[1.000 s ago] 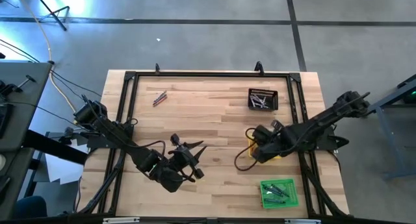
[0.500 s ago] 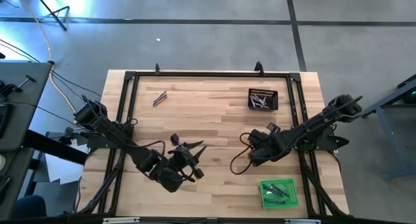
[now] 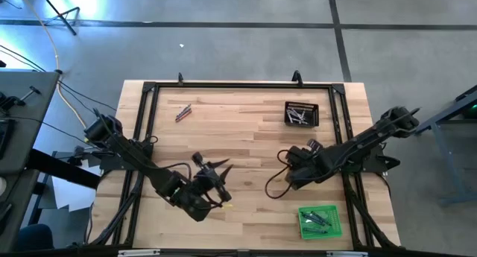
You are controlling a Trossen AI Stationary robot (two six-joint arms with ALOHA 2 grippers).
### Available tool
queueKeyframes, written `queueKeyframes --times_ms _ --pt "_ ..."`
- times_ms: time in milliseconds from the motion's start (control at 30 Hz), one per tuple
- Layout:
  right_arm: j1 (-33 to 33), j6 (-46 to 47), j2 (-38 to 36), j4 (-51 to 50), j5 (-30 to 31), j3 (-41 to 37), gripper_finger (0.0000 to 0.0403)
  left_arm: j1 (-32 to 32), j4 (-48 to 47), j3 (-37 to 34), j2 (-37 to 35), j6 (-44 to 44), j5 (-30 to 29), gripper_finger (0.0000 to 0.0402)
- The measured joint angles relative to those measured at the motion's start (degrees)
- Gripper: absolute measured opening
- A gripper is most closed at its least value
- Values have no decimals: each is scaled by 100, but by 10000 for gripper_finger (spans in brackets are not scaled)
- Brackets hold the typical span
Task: Sort crayons
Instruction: Put the orange crayon into the yellow basket
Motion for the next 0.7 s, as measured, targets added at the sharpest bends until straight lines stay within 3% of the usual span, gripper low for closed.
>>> queueKeyframes --times_ms 167,300,400,533,700 --pt "45 -172 -505 101 538 238 117 299 -1857 3 -357 -1333 381 87" --pt "67 -454 -821 353 861 346 117 927 -4078 1 -566 -2985 1424 87" --pt "67 -647 -959 496 973 358 117 1520 -5524 -3 -595 -3585 2307 87" --pt "53 -793 -979 535 1071 358 117 2440 -6411 -208 -595 -3101 3447 87" --pt "-68 -923 -956 640 1076 358 117 3700 -6048 -598 -593 -1577 4452 87"
